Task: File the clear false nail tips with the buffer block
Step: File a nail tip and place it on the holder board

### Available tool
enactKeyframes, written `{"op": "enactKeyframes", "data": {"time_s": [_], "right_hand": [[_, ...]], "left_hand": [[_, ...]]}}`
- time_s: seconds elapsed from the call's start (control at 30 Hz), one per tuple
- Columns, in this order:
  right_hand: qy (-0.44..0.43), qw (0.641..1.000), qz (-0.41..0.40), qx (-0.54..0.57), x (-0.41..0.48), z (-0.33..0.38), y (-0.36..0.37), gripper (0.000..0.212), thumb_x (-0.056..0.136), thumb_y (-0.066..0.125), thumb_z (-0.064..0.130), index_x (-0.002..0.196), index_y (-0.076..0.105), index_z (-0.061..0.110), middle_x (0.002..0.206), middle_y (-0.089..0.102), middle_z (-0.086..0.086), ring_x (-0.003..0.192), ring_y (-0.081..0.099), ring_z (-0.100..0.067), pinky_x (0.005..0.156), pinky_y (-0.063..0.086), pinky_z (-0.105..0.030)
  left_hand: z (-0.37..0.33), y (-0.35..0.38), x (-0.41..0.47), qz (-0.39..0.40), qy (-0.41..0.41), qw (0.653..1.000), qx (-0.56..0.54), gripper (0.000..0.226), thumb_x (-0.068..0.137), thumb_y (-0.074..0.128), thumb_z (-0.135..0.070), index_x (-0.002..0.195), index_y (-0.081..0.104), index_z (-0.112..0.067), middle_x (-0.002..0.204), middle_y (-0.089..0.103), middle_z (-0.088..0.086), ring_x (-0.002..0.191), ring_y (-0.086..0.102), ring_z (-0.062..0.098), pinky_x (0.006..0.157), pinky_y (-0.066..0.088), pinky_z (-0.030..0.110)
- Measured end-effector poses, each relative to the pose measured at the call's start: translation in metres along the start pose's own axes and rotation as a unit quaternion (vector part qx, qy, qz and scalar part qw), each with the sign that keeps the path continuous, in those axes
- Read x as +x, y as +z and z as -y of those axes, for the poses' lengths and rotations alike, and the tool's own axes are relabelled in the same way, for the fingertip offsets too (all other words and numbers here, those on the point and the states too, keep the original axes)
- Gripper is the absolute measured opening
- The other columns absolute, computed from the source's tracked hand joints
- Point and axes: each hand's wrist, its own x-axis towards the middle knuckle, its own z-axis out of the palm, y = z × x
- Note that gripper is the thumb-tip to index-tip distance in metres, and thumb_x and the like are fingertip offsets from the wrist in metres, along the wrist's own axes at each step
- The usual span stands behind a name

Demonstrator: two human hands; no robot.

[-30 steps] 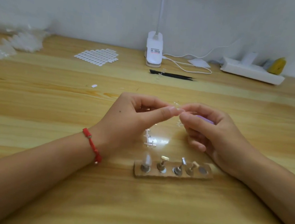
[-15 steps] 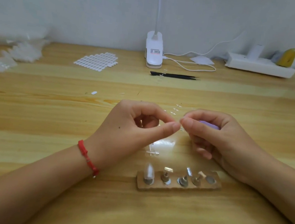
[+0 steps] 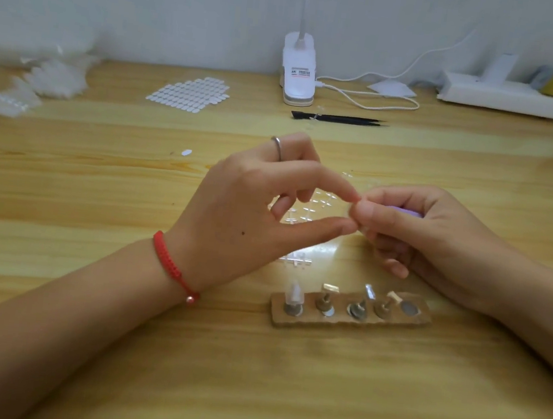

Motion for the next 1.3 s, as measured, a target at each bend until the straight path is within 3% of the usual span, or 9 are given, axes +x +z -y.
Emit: {"op": "enactKeyframes", "data": {"time_s": [0.1, 0.2, 0.43, 0.67, 0.83, 1.0, 1.1, 1.3], "right_hand": [[-0.009, 1.0, -0.009, -0.026, 0.001, -0.003, -0.002, 0.014, 0.068, 0.081, 0.033, 0.069, 0.074, 0.021, 0.057, 0.053, 0.009, 0.047, 0.042, -0.004, 0.038, 0.038, -0.015], [-0.015, 0.999, -0.034, 0.0, 0.0, -0.003, -0.001, 0.016, 0.064, 0.077, 0.035, 0.068, 0.074, 0.02, 0.06, 0.054, 0.005, 0.047, 0.042, -0.005, 0.037, 0.037, -0.016], [-0.026, 0.999, -0.041, 0.0, 0.001, -0.007, -0.002, 0.025, 0.06, 0.079, 0.042, 0.074, 0.075, 0.021, 0.059, 0.056, 0.008, 0.048, 0.042, -0.007, 0.04, 0.038, -0.015], [-0.024, 0.998, -0.043, -0.027, 0.002, -0.008, -0.006, 0.037, 0.06, 0.082, 0.052, 0.08, 0.074, 0.022, 0.061, 0.057, 0.012, 0.047, 0.044, -0.008, 0.042, 0.039, -0.015], [-0.027, 0.998, -0.049, -0.04, 0.001, -0.006, -0.004, 0.025, 0.063, 0.083, 0.041, 0.077, 0.074, 0.023, 0.059, 0.057, 0.012, 0.045, 0.044, -0.008, 0.041, 0.039, -0.015], [-0.025, 0.998, -0.053, -0.037, 0.0, -0.005, -0.002, 0.018, 0.063, 0.087, 0.033, 0.072, 0.074, 0.024, 0.058, 0.056, 0.011, 0.045, 0.043, -0.008, 0.04, 0.038, -0.016], [-0.026, 0.997, -0.057, -0.037, 0.0, -0.005, -0.001, 0.018, 0.063, 0.077, 0.038, 0.072, 0.073, 0.023, 0.059, 0.056, 0.011, 0.045, 0.042, -0.009, 0.04, 0.038, -0.016], [-0.028, 0.997, -0.058, -0.039, 0.0, -0.004, -0.001, 0.017, 0.064, 0.075, 0.039, 0.072, 0.073, 0.024, 0.059, 0.056, 0.01, 0.045, 0.042, -0.009, 0.04, 0.038, -0.016]], "left_hand": [[-0.003, -0.004, 0.002, 0.023, -0.006, 1.0, 0.019, 0.021, 0.078, 0.075, -0.038, 0.091, 0.072, -0.022, 0.077, 0.051, -0.005, 0.056, 0.047, 0.012, 0.054, 0.039, 0.025], [-0.013, -0.009, 0.005, 0.034, -0.026, 0.998, 0.037, 0.022, 0.076, 0.077, -0.039, 0.086, 0.072, -0.02, 0.076, 0.052, -0.007, 0.058, 0.047, 0.013, 0.056, 0.039, 0.027], [-0.03, -0.012, -0.004, 0.047, -0.085, 0.995, -0.029, 0.021, 0.07, 0.08, -0.037, 0.076, 0.068, -0.021, 0.072, 0.055, -0.004, 0.068, 0.05, 0.016, 0.064, 0.034, 0.014], [-0.043, -0.008, -0.028, 0.046, -0.138, 0.989, 0.0, 0.022, 0.067, 0.071, -0.053, 0.071, 0.063, -0.032, 0.071, 0.05, -0.012, 0.073, 0.05, 0.009, 0.065, 0.037, 0.02], [-0.044, -0.003, -0.031, 0.049, -0.12, 0.989, 0.07, 0.024, 0.068, 0.072, -0.052, 0.07, 0.062, -0.031, 0.069, 0.048, -0.014, 0.072, 0.051, 0.01, 0.066, 0.04, 0.028], [-0.044, -0.003, -0.032, 0.052, -0.11, 0.988, 0.098, 0.024, 0.07, 0.068, -0.054, 0.069, 0.06, -0.032, 0.067, 0.048, -0.014, 0.069, 0.046, 0.006, 0.066, 0.039, 0.027], [-0.044, -0.002, -0.032, 0.051, -0.112, 0.986, 0.108, 0.025, 0.07, 0.069, -0.055, 0.069, 0.059, -0.032, 0.066, 0.049, -0.014, 0.068, 0.045, 0.006, 0.065, 0.038, 0.027], [-0.045, -0.001, -0.033, 0.046, -0.102, 0.986, 0.127, 0.026, 0.07, 0.069, -0.054, 0.069, 0.057, -0.032, 0.065, 0.047, -0.014, 0.067, 0.044, 0.006, 0.065, 0.04, 0.031]]}}
